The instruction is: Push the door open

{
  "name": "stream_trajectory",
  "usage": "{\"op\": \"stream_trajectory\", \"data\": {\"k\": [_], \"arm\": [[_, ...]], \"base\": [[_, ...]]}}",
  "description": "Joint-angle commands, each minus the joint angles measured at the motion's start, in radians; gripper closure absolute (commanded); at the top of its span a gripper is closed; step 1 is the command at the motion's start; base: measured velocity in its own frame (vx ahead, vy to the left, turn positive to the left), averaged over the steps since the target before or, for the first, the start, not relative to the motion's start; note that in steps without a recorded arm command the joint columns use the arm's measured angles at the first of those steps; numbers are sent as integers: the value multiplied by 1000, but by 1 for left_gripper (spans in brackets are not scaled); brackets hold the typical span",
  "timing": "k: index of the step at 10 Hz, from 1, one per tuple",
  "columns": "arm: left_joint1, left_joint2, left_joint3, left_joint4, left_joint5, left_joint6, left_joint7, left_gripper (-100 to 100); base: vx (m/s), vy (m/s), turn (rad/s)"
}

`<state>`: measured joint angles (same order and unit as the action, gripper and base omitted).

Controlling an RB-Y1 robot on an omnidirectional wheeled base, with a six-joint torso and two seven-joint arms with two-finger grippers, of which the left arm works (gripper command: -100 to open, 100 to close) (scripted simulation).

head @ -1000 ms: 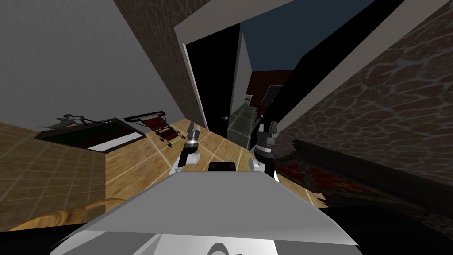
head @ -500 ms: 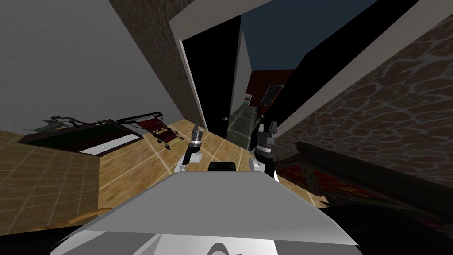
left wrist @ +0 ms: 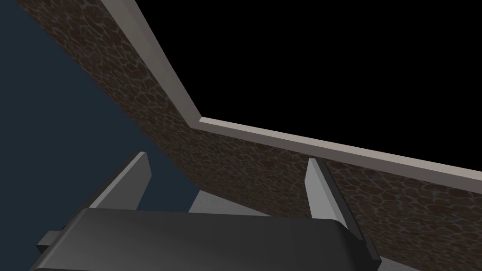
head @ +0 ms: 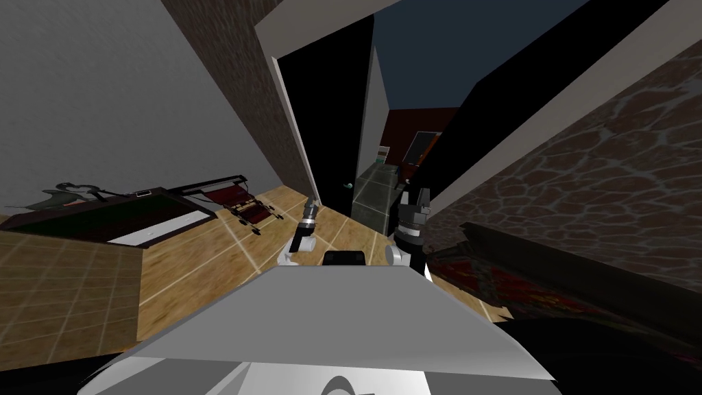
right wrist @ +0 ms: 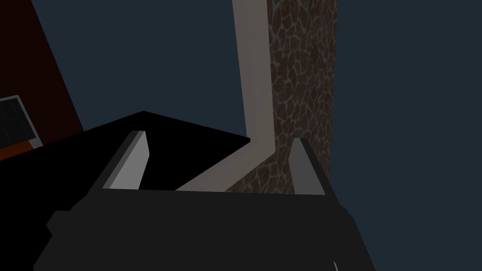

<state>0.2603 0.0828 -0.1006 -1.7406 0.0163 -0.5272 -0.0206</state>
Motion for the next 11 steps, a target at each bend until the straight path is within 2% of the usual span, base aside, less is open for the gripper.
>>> {"op": "stream_trajectory", "data": {"k": [1,5,6,8,9,11], "arm": [[-18,2,-9,46,-5,-11,9,-100],[-64,8,-29,163,-18,-41,30,-100],[-64,8,-29,164,-18,-41,30,-100],[-87,10,-40,220,-24,-56,41,-100],[-87,10,-40,223,-24,-56,41,-100],[-110,12,-50,283,-31,-71,52,-100]], "base": [[121,19,-21],[103,13,-21],[55,11,-8],[67,8,-19],[60,8,-5],[68,14,-19]]}}
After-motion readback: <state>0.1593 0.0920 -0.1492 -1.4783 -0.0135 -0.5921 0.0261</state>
